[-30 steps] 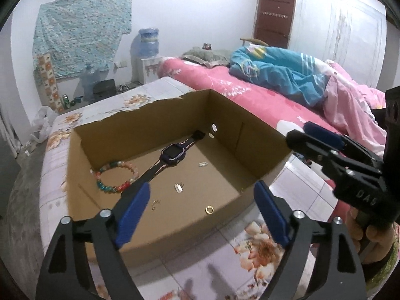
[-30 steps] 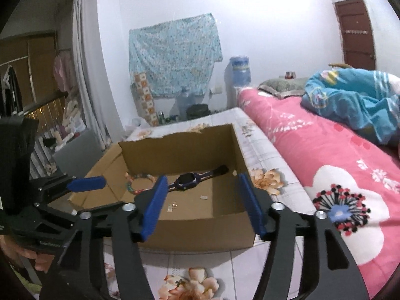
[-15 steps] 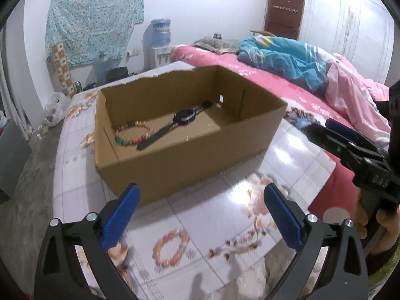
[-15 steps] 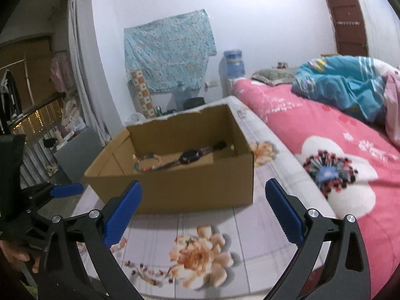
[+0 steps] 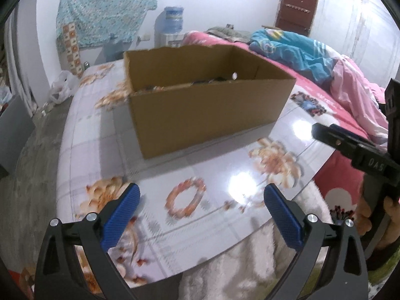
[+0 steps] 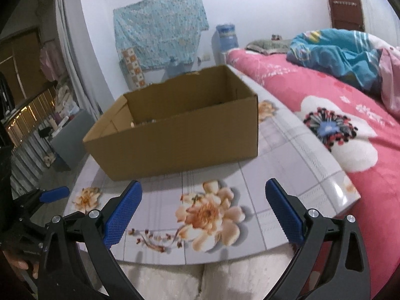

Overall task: Organize jewelry
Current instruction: 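Withdraw both grippers from the box toward the orange beaded bracelet, then move the open left gripper toward the orange beaded bracelet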

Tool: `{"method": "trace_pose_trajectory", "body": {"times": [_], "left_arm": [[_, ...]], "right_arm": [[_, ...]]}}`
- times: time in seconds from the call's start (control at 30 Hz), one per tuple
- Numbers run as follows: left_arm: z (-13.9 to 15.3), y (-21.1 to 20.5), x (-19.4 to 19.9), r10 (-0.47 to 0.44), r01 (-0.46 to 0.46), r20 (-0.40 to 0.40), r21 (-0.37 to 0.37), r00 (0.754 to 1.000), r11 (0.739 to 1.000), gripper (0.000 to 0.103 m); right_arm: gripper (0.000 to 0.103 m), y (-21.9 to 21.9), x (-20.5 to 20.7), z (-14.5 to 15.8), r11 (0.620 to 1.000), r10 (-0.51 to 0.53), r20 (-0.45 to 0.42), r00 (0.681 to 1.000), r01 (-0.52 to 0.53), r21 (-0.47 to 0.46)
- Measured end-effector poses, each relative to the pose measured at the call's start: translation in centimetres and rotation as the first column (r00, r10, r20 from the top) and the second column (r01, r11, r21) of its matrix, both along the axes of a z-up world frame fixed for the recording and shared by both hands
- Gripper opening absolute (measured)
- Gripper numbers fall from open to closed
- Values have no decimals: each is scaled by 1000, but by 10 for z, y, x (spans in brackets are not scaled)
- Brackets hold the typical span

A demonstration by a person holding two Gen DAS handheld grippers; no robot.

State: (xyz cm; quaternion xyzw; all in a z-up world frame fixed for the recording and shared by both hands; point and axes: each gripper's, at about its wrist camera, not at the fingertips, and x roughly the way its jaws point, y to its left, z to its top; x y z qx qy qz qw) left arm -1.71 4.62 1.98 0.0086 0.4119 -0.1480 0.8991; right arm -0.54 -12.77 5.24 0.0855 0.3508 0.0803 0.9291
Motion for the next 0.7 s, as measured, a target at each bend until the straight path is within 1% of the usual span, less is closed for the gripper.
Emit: {"method": "trace_pose_trajectory", "body": {"times": [0.17,0.27,0.4,0.53,0.67,0.7], "left_arm": [[-20,18,-8,46,-45,-48,20,998,999,97],[-36,24,-11,61,-60,-94,15,994,998,97],[-49,24,-10,54,-52,-128,13,990,999,97],[-58,19,-2,35,-28,-137,50,990,998,97],[-68,18,4,37,-24,-169,77,985,997,97],[-69,18,4,40,-25,-166,86,985,996,97]], "right_arm": [[95,3,-6,-15,999,10,-38,999,-11,-35],[95,10,-5,-33,998,35,-92,995,-40,-55],[95,21,-1,-50,995,56,-144,988,-67,-71],[95,32,5,-59,992,69,-171,983,-86,-92],[95,39,7,-64,990,75,-185,980,-95,-104],[95,40,7,-66,990,75,-187,980,-96,-106]]}}
